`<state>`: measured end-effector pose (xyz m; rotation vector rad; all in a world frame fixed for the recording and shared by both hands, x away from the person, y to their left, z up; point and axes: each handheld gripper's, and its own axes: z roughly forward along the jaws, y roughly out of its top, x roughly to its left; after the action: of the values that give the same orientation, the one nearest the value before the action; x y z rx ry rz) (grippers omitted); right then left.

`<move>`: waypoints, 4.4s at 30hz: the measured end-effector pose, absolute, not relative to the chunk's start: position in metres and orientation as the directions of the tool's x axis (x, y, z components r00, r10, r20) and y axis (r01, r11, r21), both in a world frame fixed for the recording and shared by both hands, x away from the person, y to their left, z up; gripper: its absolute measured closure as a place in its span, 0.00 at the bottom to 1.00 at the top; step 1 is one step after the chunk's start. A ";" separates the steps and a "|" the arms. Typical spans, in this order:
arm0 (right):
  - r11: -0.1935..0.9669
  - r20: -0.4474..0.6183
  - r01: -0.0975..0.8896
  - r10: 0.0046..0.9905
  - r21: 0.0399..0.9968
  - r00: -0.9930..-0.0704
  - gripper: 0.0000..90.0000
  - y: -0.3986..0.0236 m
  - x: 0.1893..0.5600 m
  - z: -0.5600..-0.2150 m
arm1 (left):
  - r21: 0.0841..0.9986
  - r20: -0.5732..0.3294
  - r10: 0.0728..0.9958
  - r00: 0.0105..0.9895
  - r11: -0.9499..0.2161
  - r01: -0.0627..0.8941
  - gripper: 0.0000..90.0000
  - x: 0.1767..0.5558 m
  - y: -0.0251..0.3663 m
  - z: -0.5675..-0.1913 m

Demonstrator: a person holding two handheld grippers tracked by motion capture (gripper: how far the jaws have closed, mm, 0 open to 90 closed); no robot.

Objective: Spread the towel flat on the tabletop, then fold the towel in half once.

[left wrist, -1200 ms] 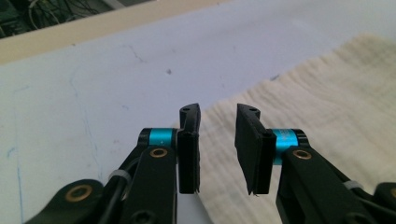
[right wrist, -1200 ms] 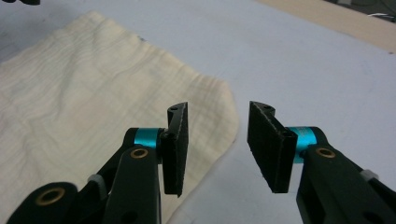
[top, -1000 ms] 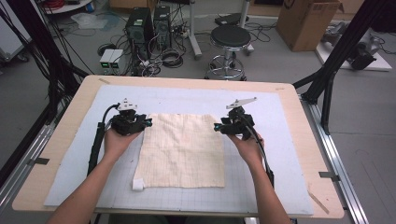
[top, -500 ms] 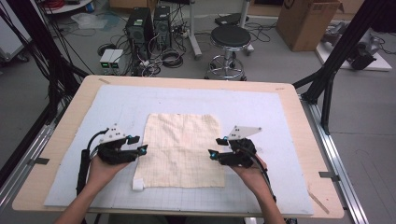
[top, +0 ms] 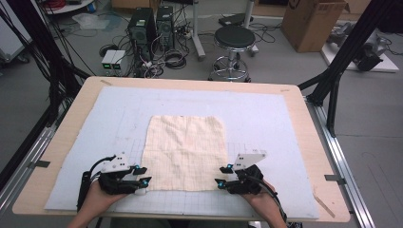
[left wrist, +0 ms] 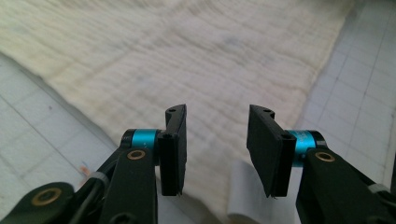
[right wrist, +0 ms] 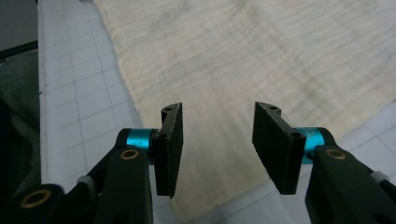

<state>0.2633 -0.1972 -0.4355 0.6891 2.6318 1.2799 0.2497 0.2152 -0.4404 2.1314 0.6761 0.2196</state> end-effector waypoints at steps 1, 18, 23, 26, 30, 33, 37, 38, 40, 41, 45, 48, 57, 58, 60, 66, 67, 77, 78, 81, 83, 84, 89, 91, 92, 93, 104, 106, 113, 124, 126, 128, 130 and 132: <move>0.536 0.082 0.348 0.457 0.769 -0.886 0.61 -0.198 0.262 -0.436 | 0.780 -0.080 0.541 0.837 -0.489 0.391 0.64 0.249 0.214 -0.442; 0.596 0.071 0.375 0.470 0.710 -0.880 0.99 -0.183 0.255 -0.439 | 0.777 -0.023 0.568 0.823 -0.507 0.372 0.97 0.246 0.217 -0.442; 0.572 0.098 0.373 0.452 0.731 -0.886 0.99 -0.183 0.246 -0.435 | 0.798 -0.024 0.573 0.819 -0.483 0.361 0.98 0.240 0.222 -0.437; 0.567 0.088 0.357 0.446 0.742 -0.891 0.99 -0.185 0.240 -0.432 | 0.801 -0.018 0.567 0.823 -0.485 0.352 0.98 0.234 0.226 -0.435; 0.562 0.098 0.356 0.436 0.747 -0.895 0.99 -0.188 0.235 -0.430 | 0.808 -0.025 0.564 0.825 -0.475 0.349 0.98 0.224 0.229 -0.433; 0.580 0.112 0.349 0.404 0.736 -0.908 0.99 -0.186 0.231 -0.432 | 0.806 -0.031 0.561 0.827 -0.476 0.353 0.98 0.217 0.231 -0.433; 0.602 0.111 0.344 0.390 0.720 -0.914 0.95 -0.182 0.228 -0.436 | 0.799 -0.040 0.554 0.832 -0.482 0.359 0.97 0.214 0.233 -0.434; 0.595 0.120 0.356 0.398 0.721 -0.909 0.87 -0.182 0.228 -0.436 | 0.802 -0.043 0.555 0.831 -0.477 0.361 0.93 0.214 0.233 -0.434; 0.566 0.150 0.378 0.408 0.732 -0.901 0.81 -0.185 0.231 -0.435 | 0.816 -0.066 0.552 0.831 -0.450 0.363 0.83 0.216 0.234 -0.433; 0.551 0.150 0.380 0.416 0.743 -0.897 0.79 -0.187 0.233 -0.435 | 0.822 -0.068 0.557 0.828 -0.439 0.362 0.79 0.216 0.234 -0.432; 0.508 0.167 0.401 0.444 0.763 -0.880 0.73 -0.194 0.240 -0.434 | 0.834 -0.081 0.566 0.820 -0.412 0.367 0.69 0.221 0.232 -0.431; 0.482 0.178 0.421 0.472 0.768 -0.864 0.63 -0.197 0.245 -0.433 | 0.840 -0.096 0.570 0.816 -0.393 0.373 0.64 0.227 0.230 -0.431; 0.426 0.192 0.448 0.520 0.786 -0.832 0.38 -0.200 0.260 -0.430 | 0.852 -0.093 0.611 0.786 -0.359 0.381 0.51 0.248 0.225 -0.429; 0.427 0.184 0.446 0.528 0.787 -0.829 0.36 -0.199 0.261 -0.430 | 0.856 -0.094 0.618 0.781 -0.350 0.381 0.50 0.250 0.225 -0.428; 0.425 0.176 0.441 0.532 0.790 -0.828 0.34 -0.199 0.263 -0.430 | 0.860 -0.107 0.626 0.772 -0.331 0.388 0.50 0.251 0.226 -0.427; 0.406 0.169 0.442 0.553 0.800 -0.815 0.26 -0.200 0.268 -0.430 | 0.860 -0.104 0.656 0.747 -0.317 0.399 0.50 0.258 0.226 -0.428; 0.403 0.171 0.442 0.554 0.801 -0.815 0.26 -0.200 0.270 -0.430 | 0.859 -0.109 0.661 0.742 -0.313 0.405 0.50 0.260 0.227 -0.428; 0.383 0.145 0.434 0.591 0.815 -0.794 0.21 -0.202 0.286 -0.433 | 0.859 -0.101 0.684 0.723 -0.307 0.410 0.49 0.270 0.228 -0.429; 0.382 0.139 0.430 0.594 0.818 -0.793 0.21 -0.202 0.287 -0.433 | 0.859 -0.091 0.681 0.727 -0.315 0.403 0.49 0.269 0.228 -0.429; 0.380 0.138 0.429 0.596 0.820 -0.791 0.21 -0.202 0.286 -0.433 | 0.860 -0.091 0.677 0.731 -0.316 0.400 0.49 0.269 0.227 -0.429; 0.371 0.136 0.421 0.595 0.828 -0.792 0.22 -0.202 0.285 -0.432 | 0.857 -0.081 0.673 0.735 -0.330 0.396 0.49 0.268 0.226 -0.429; 0.362 0.139 0.421 0.597 0.832 -0.790 0.22 -0.202 0.284 -0.431 | 0.857 -0.081 0.671 0.737 -0.331 0.396 0.49 0.267 0.226 -0.430; 0.341 0.157 0.424 0.594 0.839 -0.789 0.22 -0.203 0.280 -0.431 | 0.859 -0.082 0.666 0.741 -0.330 0.391 0.48 0.266 0.227 -0.429; 0.340 0.168 0.432 0.591 0.835 -0.789 0.21 -0.203 0.279 -0.432 | 0.858 -0.074 0.666 0.742 -0.338 0.388 0.48 0.266 0.227 -0.429; 0.342 0.169 0.432 0.588 0.834 -0.791 0.21 -0.202 0.279 -0.433 | 0.857 -0.073 0.664 0.744 -0.340 0.388 0.48 0.266 0.227 -0.429; 0.346 0.163 0.427 0.586 0.836 -0.794 0.21 -0.202 0.279 -0.433 | 0.856 -0.071 0.661 0.747 -0.344 0.385 0.48 0.266 0.228 -0.428; 0.342 0.160 0.437 0.606 0.832 -0.779 0.23 -0.206 0.292 -0.432 | 0.854 -0.114 0.662 0.741 -0.316 0.414 0.49 0.272 0.231 -0.429; 0.344 0.150 0.431 0.611 0.834 -0.777 0.26 -0.207 0.297 -0.430 | 0.843 -0.135 0.651 0.747 -0.320 0.431 0.52 0.276 0.234 -0.428; 0.345 0.119 0.424 0.641 0.838 -0.758 0.36 -0.206 0.324 -0.419 | 0.844 -0.121 0.676 0.727 -0.316 0.434 0.55 0.305 0.232 -0.421; 0.331 0.121 0.487 0.716 0.808 -0.688 0.63 -0.213 0.375 -0.419 | 0.840 -0.129 0.730 0.671 -0.279 0.465 0.61 0.362 0.226 -0.415; 0.337 0.124 0.503 0.722 0.796 -0.681 0.66 -0.211 0.385 -0.418 | 0.834 -0.131 0.741 0.659 -0.277 0.477 0.63 0.373 0.225 -0.413; 0.346 0.118 0.506 0.724 0.790 -0.680 0.67 -0.209 0.394 -0.417 | 0.830 -0.122 0.753 0.647 -0.279 0.482 0.63 0.384 0.224 -0.412; 0.344 0.125 0.520 0.730 0.782 -0.672 0.68 -0.208 0.402 -0.416 | 0.825 -0.129 0.768 0.627 -0.267 0.498 0.64 0.394 0.224 -0.412; 0.346 0.122 0.523 0.734 0.778 -0.668 0.70 -0.207 0.409 -0.416 | 0.809 -0.133 0.780 0.611 -0.270 0.521 0.64 0.403 0.223 -0.414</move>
<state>0.4086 -0.2072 -0.4161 1.1294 2.3623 1.2239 0.4033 0.2234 -0.4145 1.9464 1.0329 0.3671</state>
